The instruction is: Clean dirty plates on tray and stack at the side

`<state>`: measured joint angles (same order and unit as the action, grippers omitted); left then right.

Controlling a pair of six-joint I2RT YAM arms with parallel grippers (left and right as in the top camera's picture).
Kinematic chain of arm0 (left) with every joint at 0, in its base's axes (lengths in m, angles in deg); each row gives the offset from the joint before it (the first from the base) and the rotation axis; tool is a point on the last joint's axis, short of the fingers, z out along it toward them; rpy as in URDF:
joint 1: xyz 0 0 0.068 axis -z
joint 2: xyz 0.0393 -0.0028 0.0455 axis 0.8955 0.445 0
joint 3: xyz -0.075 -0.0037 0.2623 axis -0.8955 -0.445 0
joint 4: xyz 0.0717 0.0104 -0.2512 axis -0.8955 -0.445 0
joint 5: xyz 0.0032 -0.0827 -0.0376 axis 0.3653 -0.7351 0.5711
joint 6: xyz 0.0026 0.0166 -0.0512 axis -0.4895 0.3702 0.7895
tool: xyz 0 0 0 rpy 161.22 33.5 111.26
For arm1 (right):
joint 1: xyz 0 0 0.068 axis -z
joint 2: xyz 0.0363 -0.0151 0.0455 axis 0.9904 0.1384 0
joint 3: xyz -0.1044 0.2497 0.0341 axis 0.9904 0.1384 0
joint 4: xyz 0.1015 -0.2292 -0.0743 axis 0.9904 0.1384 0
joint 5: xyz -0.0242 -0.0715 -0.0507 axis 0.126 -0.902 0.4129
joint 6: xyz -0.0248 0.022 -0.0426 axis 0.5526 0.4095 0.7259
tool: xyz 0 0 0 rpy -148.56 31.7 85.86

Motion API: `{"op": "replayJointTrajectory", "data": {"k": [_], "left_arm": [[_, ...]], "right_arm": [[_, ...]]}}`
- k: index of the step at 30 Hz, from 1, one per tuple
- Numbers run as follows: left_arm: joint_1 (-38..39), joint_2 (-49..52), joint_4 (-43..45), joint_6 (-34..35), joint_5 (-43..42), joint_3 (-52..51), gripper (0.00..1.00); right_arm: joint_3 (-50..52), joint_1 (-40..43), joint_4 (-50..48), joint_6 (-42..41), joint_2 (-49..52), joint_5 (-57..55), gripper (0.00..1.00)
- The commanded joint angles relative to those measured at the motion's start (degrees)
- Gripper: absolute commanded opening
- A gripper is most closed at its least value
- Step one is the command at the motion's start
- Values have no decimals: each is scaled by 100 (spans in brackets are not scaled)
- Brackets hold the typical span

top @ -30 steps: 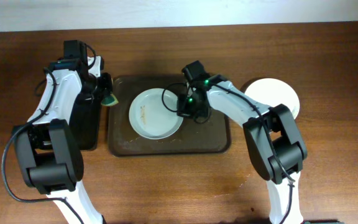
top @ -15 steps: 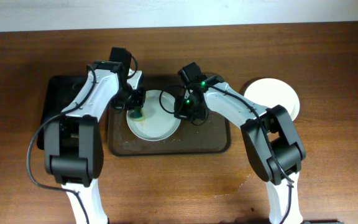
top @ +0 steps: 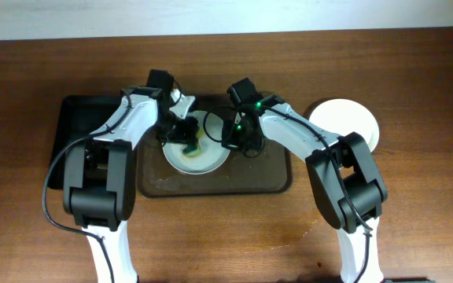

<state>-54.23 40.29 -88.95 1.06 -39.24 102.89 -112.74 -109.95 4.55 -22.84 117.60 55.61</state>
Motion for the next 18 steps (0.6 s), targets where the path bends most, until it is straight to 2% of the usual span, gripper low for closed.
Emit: {"op": "replayJointTrajectory", "data": {"k": [1,3,6,10,11,13,16,18], "left_arm": [[-94,219,649,407,776,-39,1],[-90,219,710,485,1283,-39,1],[-90,219,151,935,2345,-39,0],[-90,219,-929,765,2505,-39,1],[-90,219,-1060,632,2347,-39,1],[-90,219,-1244,-501,398,-39,1],[-90,219,-1193,-876,-914,-39,1],[-90,223,-942,-822,-1209,-39,0]], "right_arm": [[-31,-11,39,15,127,-105,4],[-31,-11,42,15,127,-107,4],[-31,-11,39,15,127,-107,4],[-31,-11,37,13,127,-107,4],[-31,-11,37,13,127,-107,4],[-31,-11,35,13,127,-107,4],[-31,-11,37,13,127,-107,4],[-31,-11,37,13,127,-107,4]]}}
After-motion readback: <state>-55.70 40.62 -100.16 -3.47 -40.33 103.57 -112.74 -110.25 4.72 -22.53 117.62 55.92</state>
